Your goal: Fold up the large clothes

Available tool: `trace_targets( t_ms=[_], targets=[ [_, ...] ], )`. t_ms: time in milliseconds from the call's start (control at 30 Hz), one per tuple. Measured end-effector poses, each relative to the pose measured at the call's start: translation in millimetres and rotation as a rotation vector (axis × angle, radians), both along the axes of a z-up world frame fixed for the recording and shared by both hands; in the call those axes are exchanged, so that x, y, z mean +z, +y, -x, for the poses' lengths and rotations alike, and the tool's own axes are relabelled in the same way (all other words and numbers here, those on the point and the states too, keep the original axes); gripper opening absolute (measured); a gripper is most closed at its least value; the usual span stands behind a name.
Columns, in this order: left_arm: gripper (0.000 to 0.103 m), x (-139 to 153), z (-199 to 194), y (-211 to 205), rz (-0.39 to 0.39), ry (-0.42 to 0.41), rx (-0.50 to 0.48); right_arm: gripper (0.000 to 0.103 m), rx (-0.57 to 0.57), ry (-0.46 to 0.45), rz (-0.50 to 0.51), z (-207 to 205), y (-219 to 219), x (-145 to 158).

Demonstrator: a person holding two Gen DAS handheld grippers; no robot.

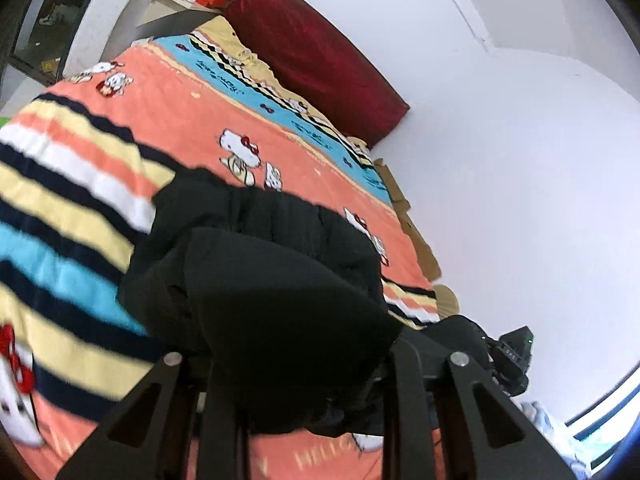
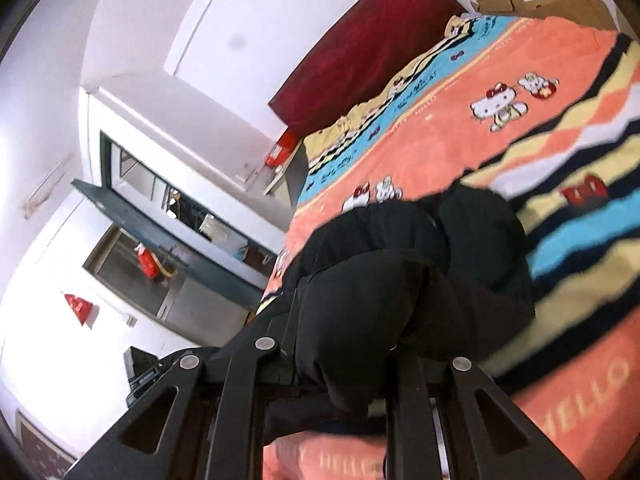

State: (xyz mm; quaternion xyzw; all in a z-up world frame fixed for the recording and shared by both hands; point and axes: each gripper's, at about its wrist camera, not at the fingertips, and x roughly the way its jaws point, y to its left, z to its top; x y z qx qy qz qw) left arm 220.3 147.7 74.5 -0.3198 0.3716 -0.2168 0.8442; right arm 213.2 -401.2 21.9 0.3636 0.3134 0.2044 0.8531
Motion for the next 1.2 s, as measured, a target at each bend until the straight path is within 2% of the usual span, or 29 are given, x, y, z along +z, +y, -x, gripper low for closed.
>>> trace_targets(
  t_ms=[133,200,300,400,467,533,633,733,867,967,1000,1033,1133,1200],
  targets=[
    [0.023,3,-55,-4,-0.054,0.029,0.039,0.018,-0.058,0.018,0.063,-53,7,9],
    [0.023,-2,-85,-9,-0.088,0.050,0.051,0.018,-0.083,0.035,0.076,-76,8,6],
    [0.025,-14,-132,-19,-0.135,0.082,0.054,0.018,-0.124,0.072,0.156,-122,16,-4],
    [0.026,-37,-187,-35,-0.207,0.123,0.033,0.018,-0.143,0.111,0.216,-158,19,-19],
    [0.026,-59,-219,-41,-0.225,0.167,0.031,0.018,-0.150,0.143,0.245,-185,21,-34],
    [0.027,-79,-242,-45,-0.229,0.196,0.029,0.018,-0.144,0.168,0.269,-208,24,-52],
    [0.029,-112,-270,-49,-0.184,0.221,0.027,0.018,-0.142,0.188,0.282,-231,26,-77],
    [0.029,-127,-283,-47,-0.125,0.227,0.034,0.018,-0.151,0.189,0.263,-245,22,-93],
    [0.033,-126,-286,-39,-0.050,0.219,0.035,0.021,-0.144,0.179,0.247,-248,22,-91],
    [0.048,-115,-278,-26,0.034,0.198,0.050,0.025,-0.134,0.176,0.253,-244,21,-84],
    [0.057,-111,-275,-19,0.068,0.188,0.065,0.030,-0.131,0.170,0.266,-242,22,-80],
    [0.063,-105,-273,-13,0.085,0.176,0.089,0.038,-0.131,0.165,0.283,-241,22,-75],
    [0.065,-85,-266,9,0.087,0.149,0.157,0.057,-0.147,0.155,0.311,-234,18,-60],
    [0.065,-68,-257,15,0.009,0.128,0.191,0.060,-0.169,0.130,0.335,-224,16,-46]
  ],
)
